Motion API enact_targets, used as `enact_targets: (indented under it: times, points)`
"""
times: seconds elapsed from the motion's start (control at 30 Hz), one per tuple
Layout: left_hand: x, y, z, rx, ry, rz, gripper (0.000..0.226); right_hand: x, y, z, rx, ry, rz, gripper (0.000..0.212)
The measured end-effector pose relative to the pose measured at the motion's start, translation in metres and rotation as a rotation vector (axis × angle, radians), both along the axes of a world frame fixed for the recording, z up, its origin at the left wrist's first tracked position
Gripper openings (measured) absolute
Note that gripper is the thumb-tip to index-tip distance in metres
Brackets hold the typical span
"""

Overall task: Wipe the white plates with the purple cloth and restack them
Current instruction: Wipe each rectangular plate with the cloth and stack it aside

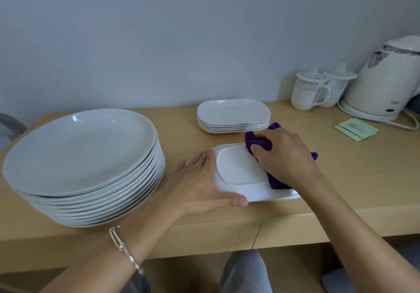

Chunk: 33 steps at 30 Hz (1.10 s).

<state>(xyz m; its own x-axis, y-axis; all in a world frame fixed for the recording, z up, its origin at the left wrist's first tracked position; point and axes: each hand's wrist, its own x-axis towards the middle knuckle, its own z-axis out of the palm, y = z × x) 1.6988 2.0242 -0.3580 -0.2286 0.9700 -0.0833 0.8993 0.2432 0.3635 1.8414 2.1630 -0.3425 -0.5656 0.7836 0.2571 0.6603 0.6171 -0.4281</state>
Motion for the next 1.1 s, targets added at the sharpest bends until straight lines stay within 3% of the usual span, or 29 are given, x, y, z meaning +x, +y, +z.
enact_targets:
  times: [0.1,0.27,0.33,0.43,0.57,0.7,0.87,1.0,1.1]
  points:
    - [-0.001,0.003,-0.003,0.016,-0.023,-0.004,0.127,-0.011,-0.003,0.001,0.028,-0.032,0.027,0.035]
    - [0.002,0.005,0.004,0.041,-0.062,0.002,0.105,-0.041,-0.018,0.004,-0.018,-0.033,0.245,0.034]
    - [0.004,0.006,0.007,0.020,-0.054,-0.003,0.108,-0.042,-0.017,0.008,-0.049,-0.061,0.266,0.032]
    - [0.006,0.007,0.007,-0.039,0.023,0.028,0.112,-0.024,-0.005,0.015,-0.110,-0.066,0.192,0.032]
    - [0.007,0.006,0.005,-0.040,0.052,0.052,0.101,0.012,0.019,0.023,-0.137,-0.038,0.060,0.030]
    - [0.007,0.004,0.002,-0.018,0.055,0.059,0.100,0.039,0.028,0.025,-0.237,0.088,0.002,0.014]
    - [0.010,0.003,0.004,0.058,-0.060,0.063,0.087,0.029,0.021,0.010,-0.181,0.162,-0.024,0.021]
    - [0.009,0.007,0.009,-0.006,-0.102,0.021,0.120,0.010,0.017,0.011,-0.105,0.112,0.002,0.027]
    - [0.003,0.014,0.006,0.020,-0.180,0.055,0.114,-0.002,0.016,0.013,-0.077,0.058,0.018,0.028]
